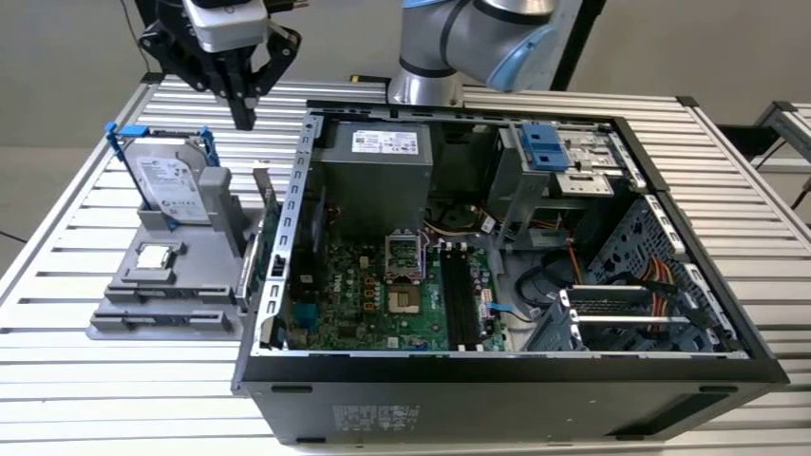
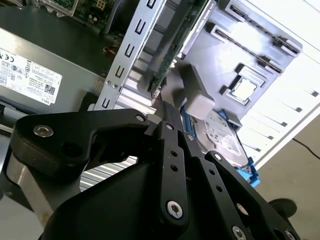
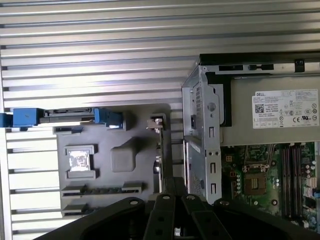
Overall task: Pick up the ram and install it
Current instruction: 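Reach for the ram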
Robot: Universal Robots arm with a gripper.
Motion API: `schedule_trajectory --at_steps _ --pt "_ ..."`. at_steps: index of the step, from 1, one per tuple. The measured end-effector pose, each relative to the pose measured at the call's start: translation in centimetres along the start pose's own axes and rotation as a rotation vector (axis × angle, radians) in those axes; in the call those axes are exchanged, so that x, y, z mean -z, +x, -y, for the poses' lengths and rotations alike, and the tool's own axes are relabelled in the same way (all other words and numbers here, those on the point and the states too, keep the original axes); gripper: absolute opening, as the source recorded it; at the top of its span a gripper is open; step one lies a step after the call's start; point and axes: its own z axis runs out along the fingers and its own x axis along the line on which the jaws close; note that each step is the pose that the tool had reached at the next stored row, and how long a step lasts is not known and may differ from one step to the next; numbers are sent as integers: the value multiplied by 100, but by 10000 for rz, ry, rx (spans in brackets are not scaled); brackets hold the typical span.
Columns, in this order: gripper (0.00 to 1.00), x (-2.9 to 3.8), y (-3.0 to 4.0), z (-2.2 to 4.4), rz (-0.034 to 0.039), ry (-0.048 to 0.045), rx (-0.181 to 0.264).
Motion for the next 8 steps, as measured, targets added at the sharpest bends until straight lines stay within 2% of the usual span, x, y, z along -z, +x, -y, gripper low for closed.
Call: schedule_trajectory --at_steps 8 --pt "0 2 106 7 0 0 0"
